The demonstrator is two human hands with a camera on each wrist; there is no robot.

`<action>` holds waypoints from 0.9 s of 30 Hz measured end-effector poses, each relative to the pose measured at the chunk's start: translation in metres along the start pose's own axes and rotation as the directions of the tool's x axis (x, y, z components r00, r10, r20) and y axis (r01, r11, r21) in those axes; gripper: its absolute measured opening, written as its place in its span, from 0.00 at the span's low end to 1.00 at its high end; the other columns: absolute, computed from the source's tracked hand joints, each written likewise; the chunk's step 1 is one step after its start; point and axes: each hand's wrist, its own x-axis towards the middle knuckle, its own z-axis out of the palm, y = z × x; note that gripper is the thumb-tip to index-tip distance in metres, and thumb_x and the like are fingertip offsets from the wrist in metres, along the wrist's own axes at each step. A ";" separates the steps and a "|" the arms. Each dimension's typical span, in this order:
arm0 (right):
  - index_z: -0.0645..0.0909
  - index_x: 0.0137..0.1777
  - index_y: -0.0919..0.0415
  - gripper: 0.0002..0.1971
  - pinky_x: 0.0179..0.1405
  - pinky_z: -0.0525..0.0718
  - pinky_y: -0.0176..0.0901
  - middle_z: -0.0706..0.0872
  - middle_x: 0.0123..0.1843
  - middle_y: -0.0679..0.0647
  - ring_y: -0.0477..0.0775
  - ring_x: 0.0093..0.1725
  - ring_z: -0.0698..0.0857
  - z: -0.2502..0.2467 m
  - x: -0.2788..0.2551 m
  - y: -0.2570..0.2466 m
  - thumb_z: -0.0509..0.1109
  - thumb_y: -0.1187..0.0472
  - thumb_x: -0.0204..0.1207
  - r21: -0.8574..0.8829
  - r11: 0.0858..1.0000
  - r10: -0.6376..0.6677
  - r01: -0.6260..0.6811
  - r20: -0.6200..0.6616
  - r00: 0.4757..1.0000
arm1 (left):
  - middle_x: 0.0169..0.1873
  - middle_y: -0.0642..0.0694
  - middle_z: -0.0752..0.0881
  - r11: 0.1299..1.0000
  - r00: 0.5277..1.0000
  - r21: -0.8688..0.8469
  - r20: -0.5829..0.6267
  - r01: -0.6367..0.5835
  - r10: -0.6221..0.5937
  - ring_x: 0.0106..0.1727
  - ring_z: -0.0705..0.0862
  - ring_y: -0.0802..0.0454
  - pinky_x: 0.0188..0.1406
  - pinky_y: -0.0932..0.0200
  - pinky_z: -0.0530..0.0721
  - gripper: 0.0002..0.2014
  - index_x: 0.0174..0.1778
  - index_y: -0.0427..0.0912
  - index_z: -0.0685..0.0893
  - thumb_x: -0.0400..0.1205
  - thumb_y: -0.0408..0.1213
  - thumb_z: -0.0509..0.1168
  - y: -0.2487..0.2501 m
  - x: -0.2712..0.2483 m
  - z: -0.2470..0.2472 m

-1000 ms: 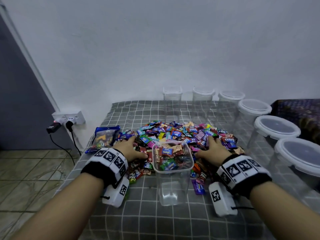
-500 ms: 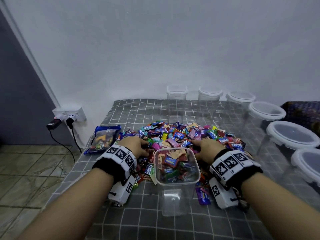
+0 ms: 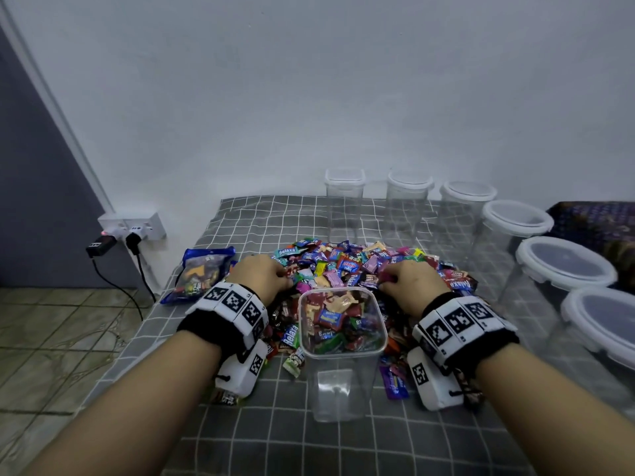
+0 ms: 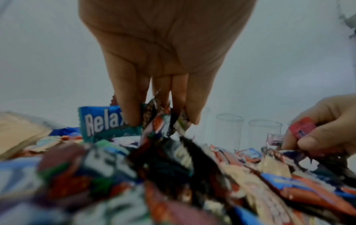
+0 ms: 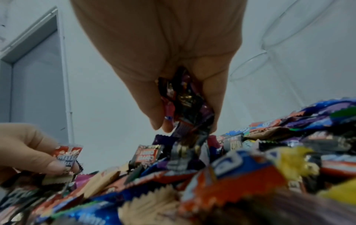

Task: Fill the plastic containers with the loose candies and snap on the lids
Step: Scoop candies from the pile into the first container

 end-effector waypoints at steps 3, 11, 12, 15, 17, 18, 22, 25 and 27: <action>0.84 0.58 0.57 0.11 0.49 0.75 0.40 0.86 0.57 0.58 0.59 0.57 0.82 -0.004 -0.004 -0.001 0.67 0.57 0.79 0.098 0.995 0.002 0.004 -0.064 0.998 | 0.50 0.42 0.89 0.993 0.998 -0.117 -0.061 0.004 -0.012 0.52 0.84 0.45 0.49 0.56 0.80 0.14 0.55 0.44 0.88 0.79 0.48 0.68 0.004 -0.006 -0.008; 0.86 0.56 0.58 0.10 0.51 0.83 0.47 0.87 0.49 0.58 0.56 0.47 0.84 -0.026 -0.019 -0.011 0.71 0.59 0.77 0.400 0.903 -0.054 0.156 -0.254 0.966 | 0.38 0.47 0.87 0.892 0.982 -0.437 -0.186 -0.119 0.040 0.41 0.84 0.50 0.39 0.58 0.77 0.13 0.50 0.40 0.89 0.78 0.45 0.70 0.014 -0.021 -0.027; 0.87 0.55 0.58 0.09 0.50 0.83 0.46 0.88 0.49 0.57 0.55 0.46 0.84 -0.029 -0.021 -0.013 0.71 0.59 0.77 0.433 0.882 -0.063 0.185 -0.281 0.958 | 0.39 0.46 0.89 0.868 0.981 -0.479 -0.190 -0.134 0.047 0.43 0.86 0.48 0.42 0.56 0.81 0.12 0.50 0.40 0.89 0.77 0.45 0.71 0.014 -0.022 -0.028; 0.87 0.54 0.58 0.08 0.46 0.86 0.44 0.89 0.47 0.56 0.56 0.45 0.87 -0.040 -0.029 -0.020 0.72 0.60 0.76 0.525 0.810 -0.087 0.263 -0.336 0.938 | 0.36 0.48 0.89 0.805 0.976 -0.568 -0.207 -0.172 0.063 0.37 0.84 0.52 0.40 0.58 0.80 0.09 0.47 0.42 0.89 0.77 0.44 0.72 0.016 -0.024 -0.030; 0.87 0.53 0.57 0.08 0.47 0.84 0.45 0.88 0.45 0.54 0.54 0.45 0.86 -0.045 -0.034 -0.024 0.72 0.60 0.76 0.556 0.772 -0.107 0.308 -0.364 0.925 | 0.34 0.49 0.88 0.773 0.975 -0.605 -0.208 -0.189 0.076 0.36 0.84 0.52 0.40 0.58 0.80 0.08 0.44 0.43 0.90 0.76 0.44 0.72 0.018 -0.026 -0.031; 0.87 0.53 0.57 0.08 0.47 0.82 0.45 0.88 0.43 0.51 0.52 0.44 0.85 -0.048 -0.036 -0.026 0.72 0.60 0.76 0.558 0.762 -0.121 0.330 -0.377 0.918 | 0.35 0.47 0.89 0.762 0.975 -0.617 -0.207 -0.196 0.083 0.37 0.85 0.50 0.43 0.55 0.83 0.08 0.44 0.43 0.90 0.76 0.43 0.72 0.019 -0.027 -0.030; 0.86 0.46 0.50 0.04 0.41 0.80 0.38 0.84 0.35 0.42 0.43 0.37 0.81 -0.056 -0.049 -0.034 0.72 0.60 0.75 0.585 0.698 -0.178 0.413 -0.417 0.891 | 0.36 0.46 0.90 0.726 0.972 -0.655 -0.222 -0.209 0.080 0.43 0.88 0.45 0.51 0.41 0.85 0.04 0.40 0.48 0.90 0.74 0.44 0.73 0.018 -0.032 -0.025; 0.86 0.44 0.46 0.05 0.45 0.84 0.41 0.88 0.39 0.46 0.46 0.40 0.85 -0.057 -0.063 -0.041 0.73 0.59 0.74 0.626 0.628 -0.236 0.462 -0.412 0.880 | 0.36 0.43 0.90 0.705 0.965 -0.672 -0.251 -0.226 0.069 0.44 0.88 0.41 0.51 0.38 0.85 0.05 0.42 0.47 0.90 0.74 0.43 0.75 0.019 -0.037 -0.021; 0.87 0.47 0.48 0.05 0.47 0.85 0.43 0.89 0.42 0.48 0.48 0.43 0.86 -0.054 -0.073 -0.047 0.74 0.60 0.73 0.613 0.619 -0.320 0.491 -0.375 0.870 | 0.37 0.43 0.91 0.690 0.966 -0.686 -0.249 -0.231 0.075 0.44 0.88 0.40 0.51 0.37 0.85 0.06 0.44 0.46 0.91 0.73 0.42 0.75 0.019 -0.039 -0.020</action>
